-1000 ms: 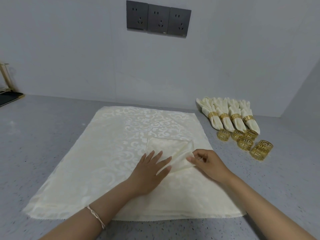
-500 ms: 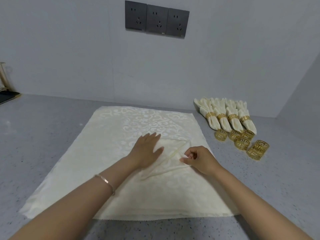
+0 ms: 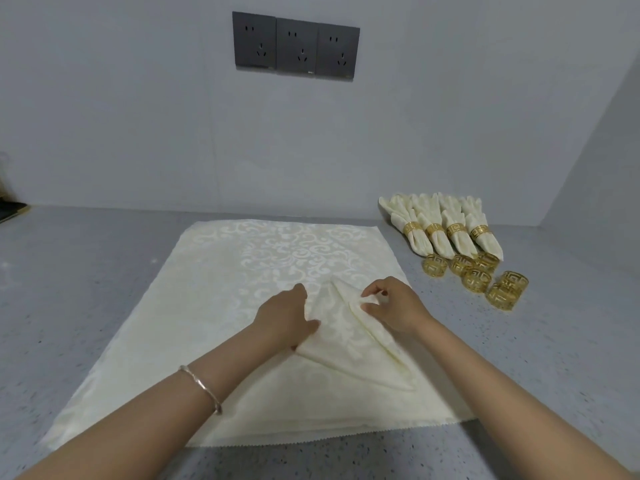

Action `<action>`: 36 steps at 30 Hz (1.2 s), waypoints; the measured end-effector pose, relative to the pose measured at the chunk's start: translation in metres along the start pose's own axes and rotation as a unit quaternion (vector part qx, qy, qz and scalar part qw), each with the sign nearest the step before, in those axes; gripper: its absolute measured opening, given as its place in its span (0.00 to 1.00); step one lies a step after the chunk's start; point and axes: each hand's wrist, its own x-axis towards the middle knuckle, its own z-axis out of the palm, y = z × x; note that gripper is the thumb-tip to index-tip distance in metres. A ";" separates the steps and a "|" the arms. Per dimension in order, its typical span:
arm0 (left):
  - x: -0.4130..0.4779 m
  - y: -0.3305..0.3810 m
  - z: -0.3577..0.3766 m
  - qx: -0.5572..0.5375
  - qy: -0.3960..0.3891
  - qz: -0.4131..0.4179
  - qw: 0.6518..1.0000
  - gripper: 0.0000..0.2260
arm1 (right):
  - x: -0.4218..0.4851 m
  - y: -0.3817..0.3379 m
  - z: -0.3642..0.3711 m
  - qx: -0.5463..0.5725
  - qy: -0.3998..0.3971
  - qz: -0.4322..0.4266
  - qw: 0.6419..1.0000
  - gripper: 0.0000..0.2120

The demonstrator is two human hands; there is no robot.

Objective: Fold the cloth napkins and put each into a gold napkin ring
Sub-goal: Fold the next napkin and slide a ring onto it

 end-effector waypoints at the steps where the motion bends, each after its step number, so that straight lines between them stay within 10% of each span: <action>1: -0.003 0.004 0.002 -0.012 -0.029 0.003 0.999 0.23 | 0.001 0.002 0.004 -0.002 0.001 0.007 1.000 0.10; 10: 0.011 0.023 0.033 0.144 0.003 0.253 0.957 0.25 | -0.014 0.012 0.033 0.016 0.104 -0.007 0.994 0.18; 17: 0.023 0.011 0.051 0.124 -0.036 0.234 0.963 0.24 | -0.030 0.010 0.028 -0.011 0.128 -0.103 0.986 0.08; 36: 0.006 -0.012 0.015 0.017 0.000 0.321 0.947 0.31 | -0.129 0.019 -0.001 -0.150 0.030 -0.171 0.973 0.24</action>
